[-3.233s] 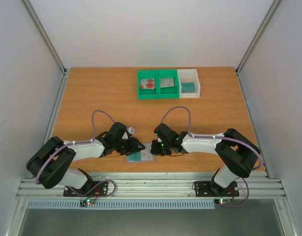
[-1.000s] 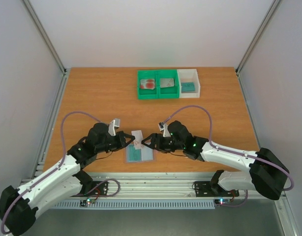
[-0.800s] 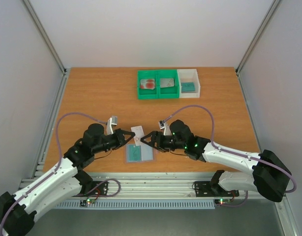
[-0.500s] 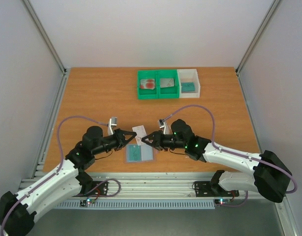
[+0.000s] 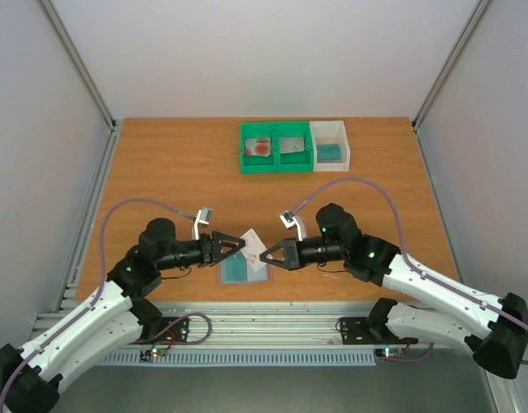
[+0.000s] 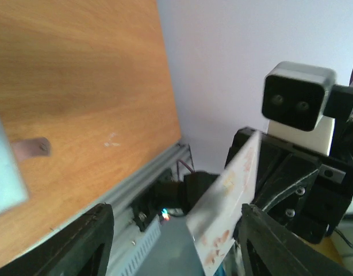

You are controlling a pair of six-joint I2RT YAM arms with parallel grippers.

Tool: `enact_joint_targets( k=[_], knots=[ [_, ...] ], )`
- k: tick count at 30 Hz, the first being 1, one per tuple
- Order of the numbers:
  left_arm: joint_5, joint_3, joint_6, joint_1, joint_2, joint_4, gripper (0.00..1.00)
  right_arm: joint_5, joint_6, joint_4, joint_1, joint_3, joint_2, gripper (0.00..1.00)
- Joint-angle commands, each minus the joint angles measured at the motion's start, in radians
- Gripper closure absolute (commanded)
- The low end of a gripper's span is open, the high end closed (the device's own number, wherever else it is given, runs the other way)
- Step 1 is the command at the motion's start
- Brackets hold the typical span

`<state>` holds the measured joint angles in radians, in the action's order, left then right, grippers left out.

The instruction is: Take the credit cards out of the card holder

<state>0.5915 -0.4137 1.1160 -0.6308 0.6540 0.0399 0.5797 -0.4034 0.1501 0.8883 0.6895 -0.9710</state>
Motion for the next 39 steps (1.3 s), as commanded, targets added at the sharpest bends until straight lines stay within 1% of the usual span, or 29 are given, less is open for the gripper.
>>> enact_joint_targets(
  k=[1,3,7,9,11,12,13,16,17,19,22,23,24,25,29,31,34,39],
  knots=[
    [0.194,-0.092,-0.194,-0.002,0.001,0.102,0.38,0.174,0.244,0.276,0.006,0.111,0.052,0.99],
    [0.243,-0.123,-0.253,-0.003,0.016,0.136,0.36,0.233,0.282,0.323,0.005,0.14,0.058,0.99],
    [0.37,-0.202,-0.335,-0.004,0.087,0.187,0.34,0.267,0.314,0.39,0.005,0.181,0.04,0.99],
    [0.422,-0.226,-0.358,-0.003,0.119,0.187,0.34,0.294,0.297,0.368,0.005,0.177,0.034,0.99],
    [0.447,-0.235,-0.359,-0.003,0.135,0.176,0.39,0.313,0.285,0.353,0.006,0.172,0.026,0.99],
    [0.459,-0.235,-0.358,-0.004,0.141,0.167,0.45,0.316,0.283,0.353,0.004,0.17,0.024,0.99],
    [0.476,-0.233,-0.356,-0.004,0.144,0.156,0.54,0.313,0.282,0.355,0.005,0.168,0.023,0.99],
    [0.515,-0.23,-0.357,-0.003,0.145,0.158,0.91,0.272,0.294,0.385,0.005,0.162,0.032,0.99],
    [0.511,-0.226,-0.364,-0.003,0.144,0.164,0.98,0.251,0.299,0.396,0.005,0.16,0.037,0.98],
    [0.486,-0.219,-0.377,-0.004,0.137,0.187,1.0,0.21,0.295,0.404,0.006,0.151,0.055,0.95],
    [0.421,-0.207,-0.377,-0.004,0.126,0.187,1.0,0.144,0.257,0.386,0.005,0.14,0.093,0.85],
    [0.398,-0.205,-0.371,-0.003,0.123,0.182,1.0,0.095,0.24,0.379,0.006,0.132,0.106,0.79],
    [0.373,-0.202,-0.362,-0.004,0.122,0.181,1.0,0.045,0.223,0.378,0.006,0.125,0.119,0.7],
    [0.348,-0.204,-0.358,-0.004,0.122,0.184,1.0,-0.002,0.205,0.373,0.005,0.115,0.131,0.64],
    [0.234,-0.232,-0.359,-0.004,0.109,0.21,0.99,-0.079,0.094,0.251,0.006,0.041,0.182,0.48],
    [0.186,-0.23,-0.332,-0.004,0.088,0.17,1.0,-0.111,0.014,0.172,0.006,-0.002,0.206,0.43],
    [0.099,-0.197,-0.273,-0.003,0.048,0.076,1.0,-0.18,-0.075,0.085,0.006,-0.048,0.228,0.4],
    [-0.001,-0.079,-0.084,-0.004,0.021,-0.18,1.0,-0.212,-0.175,-0.112,0.005,-0.111,0.226,0.37]
  ],
)
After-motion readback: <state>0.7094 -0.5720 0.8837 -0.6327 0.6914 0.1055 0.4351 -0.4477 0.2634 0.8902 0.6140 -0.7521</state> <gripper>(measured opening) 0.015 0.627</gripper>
